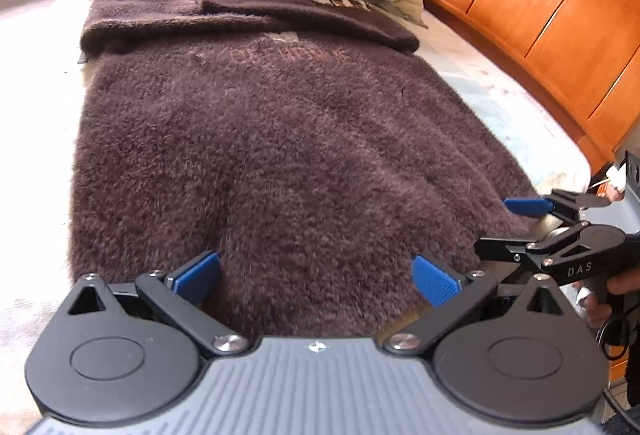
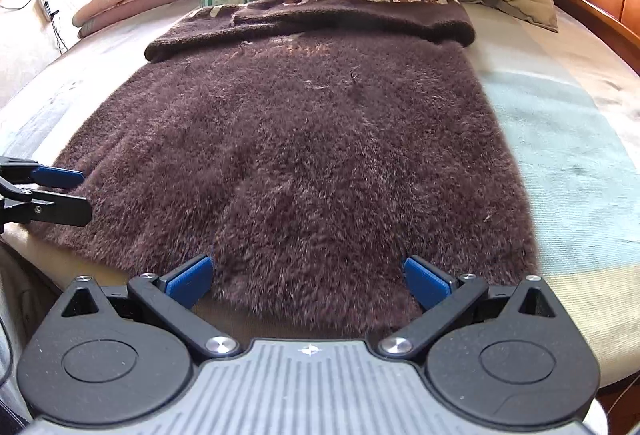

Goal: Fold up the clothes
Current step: 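Pull both open grippers back toward the sweater hem, then roll both grippers and set them at the sweater hem edge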

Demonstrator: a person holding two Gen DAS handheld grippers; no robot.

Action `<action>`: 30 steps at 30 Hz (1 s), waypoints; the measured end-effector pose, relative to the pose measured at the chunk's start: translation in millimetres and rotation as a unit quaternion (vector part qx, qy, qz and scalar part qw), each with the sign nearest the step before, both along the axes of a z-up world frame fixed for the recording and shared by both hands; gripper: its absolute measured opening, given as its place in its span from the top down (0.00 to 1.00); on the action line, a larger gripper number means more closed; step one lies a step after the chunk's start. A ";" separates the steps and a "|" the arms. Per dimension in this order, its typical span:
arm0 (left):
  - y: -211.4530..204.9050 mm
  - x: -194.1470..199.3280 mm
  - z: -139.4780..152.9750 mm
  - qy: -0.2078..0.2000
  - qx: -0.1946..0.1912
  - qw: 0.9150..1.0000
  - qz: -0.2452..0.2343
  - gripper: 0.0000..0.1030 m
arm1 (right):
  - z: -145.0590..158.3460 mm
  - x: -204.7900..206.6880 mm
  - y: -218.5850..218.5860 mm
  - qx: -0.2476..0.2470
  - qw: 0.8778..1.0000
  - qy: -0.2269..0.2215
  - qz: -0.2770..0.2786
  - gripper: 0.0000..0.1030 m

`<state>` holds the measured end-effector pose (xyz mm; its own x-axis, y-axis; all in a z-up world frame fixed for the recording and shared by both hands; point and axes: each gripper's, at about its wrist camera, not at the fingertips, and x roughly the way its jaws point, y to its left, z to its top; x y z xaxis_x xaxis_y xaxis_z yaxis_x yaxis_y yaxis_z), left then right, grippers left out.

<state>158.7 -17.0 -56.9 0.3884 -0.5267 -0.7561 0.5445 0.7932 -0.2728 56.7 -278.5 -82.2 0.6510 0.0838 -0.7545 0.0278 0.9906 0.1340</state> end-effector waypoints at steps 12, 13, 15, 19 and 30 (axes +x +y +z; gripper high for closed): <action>-42.9 13.1 0.4 0.002 0.001 0.999 -0.037 0.01 | -2.7 1.7 8.3 -0.026 1.000 0.003 0.001 0.00; -41.9 13.8 -1.7 0.006 0.001 0.999 -0.035 0.01 | -2.9 1.5 8.3 -0.026 1.000 0.002 0.001 0.00; -35.8 11.7 -3.0 0.008 -0.007 0.999 -0.030 0.01 | -3.2 1.1 8.2 -0.026 1.000 0.001 0.003 0.00; -25.4 9.4 -2.3 0.015 -0.009 1.000 -0.023 0.01 | -3.8 0.2 8.6 -0.027 1.000 -0.003 0.005 0.00; -4.2 1.9 -0.1 -0.002 0.009 1.000 -0.013 0.01 | 3.6 2.1 9.8 -0.039 0.998 0.024 0.032 0.00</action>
<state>160.6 -21.2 -57.0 0.3786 -0.5224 -0.7640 0.5655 0.7840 -0.2559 58.8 -268.6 -78.6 0.6090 0.0644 -0.7905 -0.0319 0.9979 0.0568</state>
